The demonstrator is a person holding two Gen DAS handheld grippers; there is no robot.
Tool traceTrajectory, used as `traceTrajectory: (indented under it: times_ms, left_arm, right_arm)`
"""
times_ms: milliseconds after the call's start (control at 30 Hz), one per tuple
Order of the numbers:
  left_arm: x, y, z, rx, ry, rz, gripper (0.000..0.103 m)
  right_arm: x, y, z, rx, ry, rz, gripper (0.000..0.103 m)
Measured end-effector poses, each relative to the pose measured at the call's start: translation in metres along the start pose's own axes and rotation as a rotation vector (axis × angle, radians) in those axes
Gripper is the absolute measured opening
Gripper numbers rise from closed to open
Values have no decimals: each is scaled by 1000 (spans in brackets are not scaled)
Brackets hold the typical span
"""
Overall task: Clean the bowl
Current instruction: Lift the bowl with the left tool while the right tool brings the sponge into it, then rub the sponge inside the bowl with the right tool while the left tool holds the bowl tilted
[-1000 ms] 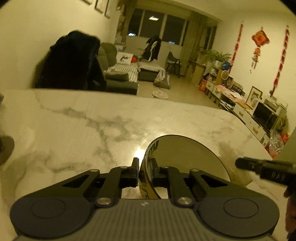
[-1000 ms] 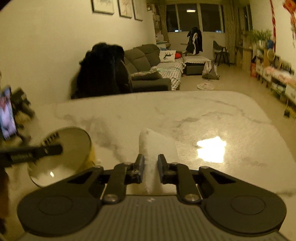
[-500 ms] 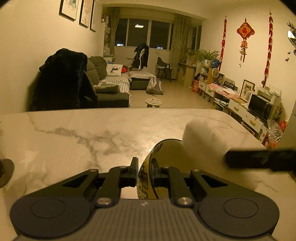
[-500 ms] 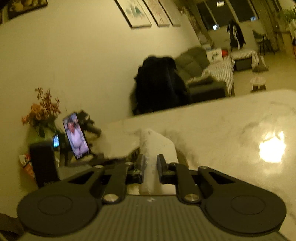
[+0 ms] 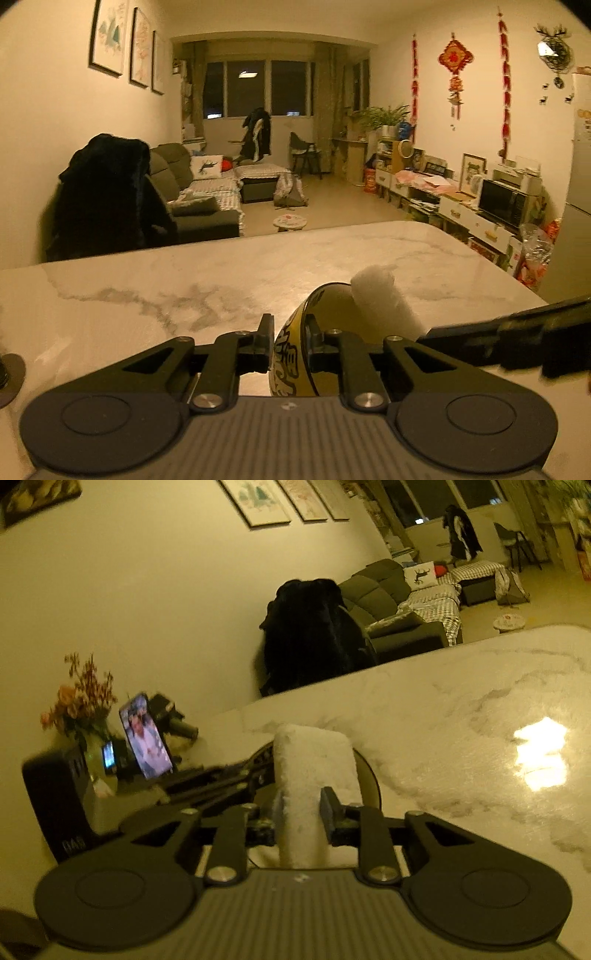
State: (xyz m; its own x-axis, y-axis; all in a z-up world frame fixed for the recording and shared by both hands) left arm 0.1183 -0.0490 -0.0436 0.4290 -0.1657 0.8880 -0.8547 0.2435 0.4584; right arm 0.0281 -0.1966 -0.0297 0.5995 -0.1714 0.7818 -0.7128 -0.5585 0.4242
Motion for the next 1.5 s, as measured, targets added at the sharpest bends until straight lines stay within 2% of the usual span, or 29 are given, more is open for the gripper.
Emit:
traceTrajectory:
  times_ms: [167, 367, 433, 500, 533, 733, 933, 1000, 1100, 1200, 1267, 1367, 1433, 1467, 1500]
  left_arm:
    - [-1, 0, 12, -10, -71, 18, 17]
    - [-3, -2, 7, -21, -61, 12, 17]
    - [-2, -4, 4, -25, -61, 7, 17]
    - [-2, -5, 1, -45, -39, -5, 17]
    - [-1, -6, 1, -51, -34, -8, 17]
    - [1, -9, 3, -98, -20, -20, 17]
    - [2, -11, 3, -94, -21, -24, 17]
    - [1, -9, 3, -93, -24, -23, 17]
    - [-1, -6, 5, -91, -29, -19, 17]
    - [-1, -6, 6, -90, -37, -15, 17]
    - [-2, -5, 8, -88, -40, -14, 17]
    - [-1, -5, 9, -86, -45, -14, 17]
    - [-1, -5, 10, -85, -50, -13, 17]
    - [-2, -4, 11, -85, -54, -12, 17]
    - [-2, -3, 12, -84, -58, -11, 17]
  right_arm:
    - [-10, -14, -8, -63, 103, -38, 30]
    - [-16, -19, -12, -85, 154, -41, 33]
    - [-16, -15, -14, -94, 174, -22, 42]
    - [-14, -7, -16, -113, 204, 4, 59]
    - [-15, -4, -18, -121, 228, 13, 60]
    - [-29, 5, -33, -138, 399, 19, 60]
    - [-36, 12, -22, -244, 494, 9, 60]
    - [-34, 17, -13, -252, 441, 0, 60]
    - [-27, 24, 18, -204, 154, -13, 60]
    - [-26, 28, 41, -129, -70, -7, 61]
    - [-28, 25, 55, -116, -185, -19, 61]
    - [-33, 20, 67, -96, -290, -31, 61]
    - [-36, 18, 70, -70, -333, -30, 55]
    - [-36, 19, 70, -68, -332, -26, 44]
    - [-36, 21, 69, -70, -322, -18, 39]
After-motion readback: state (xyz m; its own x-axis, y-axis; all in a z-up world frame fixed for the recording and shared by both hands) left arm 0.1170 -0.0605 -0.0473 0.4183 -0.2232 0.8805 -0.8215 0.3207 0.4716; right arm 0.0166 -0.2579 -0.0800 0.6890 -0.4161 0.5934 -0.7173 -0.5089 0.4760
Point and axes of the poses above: each gripper's, at about its wrist camera, not at the fingertips, and y roughly against the way its jaws point, z to its right, x to its top, the point moved 8 cm from there along -y, roughly the way its jaws point, and after that the axes turned 2 degrees about x, right-handed, at the moved point
